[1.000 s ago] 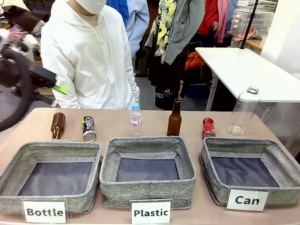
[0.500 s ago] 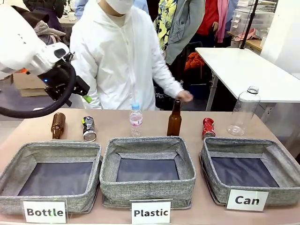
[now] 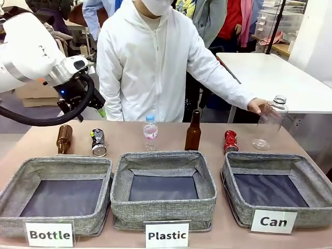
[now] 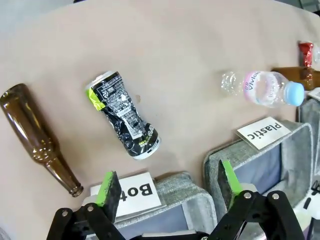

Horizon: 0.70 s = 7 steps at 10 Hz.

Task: Sort the can waste into the basket.
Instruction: Pick up the can waste from the table and place it in the right Fabric basket.

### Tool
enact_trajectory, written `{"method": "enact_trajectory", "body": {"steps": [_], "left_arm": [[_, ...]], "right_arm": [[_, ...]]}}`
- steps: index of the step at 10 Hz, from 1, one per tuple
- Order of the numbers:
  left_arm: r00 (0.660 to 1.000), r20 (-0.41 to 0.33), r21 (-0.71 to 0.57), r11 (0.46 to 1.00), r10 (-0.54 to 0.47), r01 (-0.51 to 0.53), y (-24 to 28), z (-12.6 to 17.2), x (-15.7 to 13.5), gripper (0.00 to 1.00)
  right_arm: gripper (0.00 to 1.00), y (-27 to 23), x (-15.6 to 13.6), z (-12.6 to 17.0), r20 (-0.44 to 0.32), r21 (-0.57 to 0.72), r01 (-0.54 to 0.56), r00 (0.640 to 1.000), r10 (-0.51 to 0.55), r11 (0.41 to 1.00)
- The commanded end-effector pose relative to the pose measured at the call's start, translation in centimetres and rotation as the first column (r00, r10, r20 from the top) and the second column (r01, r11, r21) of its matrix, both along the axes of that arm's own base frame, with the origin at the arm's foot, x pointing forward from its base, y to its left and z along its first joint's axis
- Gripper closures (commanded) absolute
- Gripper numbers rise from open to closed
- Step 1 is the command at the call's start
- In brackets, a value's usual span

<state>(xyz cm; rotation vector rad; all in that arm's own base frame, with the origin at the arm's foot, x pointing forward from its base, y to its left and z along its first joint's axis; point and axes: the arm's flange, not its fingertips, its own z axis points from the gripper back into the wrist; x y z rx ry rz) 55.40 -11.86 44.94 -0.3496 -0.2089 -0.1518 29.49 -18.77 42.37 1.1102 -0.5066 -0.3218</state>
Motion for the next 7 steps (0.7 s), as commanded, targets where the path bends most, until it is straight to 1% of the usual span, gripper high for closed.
{"method": "enact_trajectory", "body": {"steps": [1,2,3,4,5,6,7], "left_arm": [[1.000,0.029,0.017,1.000,0.003,-0.004,0.5,0.2,-0.4,0.00],[1.000,0.000,0.000,1.000,0.000,0.000,0.0,0.0,0.0,0.00],[0.994,-0.047,0.016,0.995,0.100,-0.099,-0.4,-0.6,1.5,0.00],[0.989,-0.098,0.031,0.994,0.110,-0.107,-1.2,-1.9,2.9,0.00],[0.978,-0.138,0.034,0.988,0.154,-0.151,-1.7,-3.2,4.0,0.00],[0.957,-0.150,0.067,0.969,0.247,-0.239,-1.9,-4.4,5.0,0.00],[0.938,-0.161,0.109,0.950,0.306,-0.291,-2.2,-5.8,6.0,0.00]], "right_arm": [[0.00,-0.1,0.2,0.2,0.024,0.013,0.003,1.000,-0.003,1.000],[0.00,-0.1,0.2,0.2,0.024,0.013,0.003,1.000,-0.003,1.000],[0.00,-0.1,0.2,0.2,0.024,0.013,0.003,1.000,-0.003,1.000],[0.00,-0.1,0.2,0.2,0.024,0.013,0.003,1.000,-0.003,1.000],[0.00,-0.1,0.2,0.2,0.024,0.013,0.003,1.000,-0.003,1.000],[0.00,-0.1,0.2,0.2,0.024,0.013,0.003,1.000,-0.003,1.000],[0.00,-0.1,0.2,0.2,0.024,0.013,0.003,1.000,-0.003,1.000]]}}
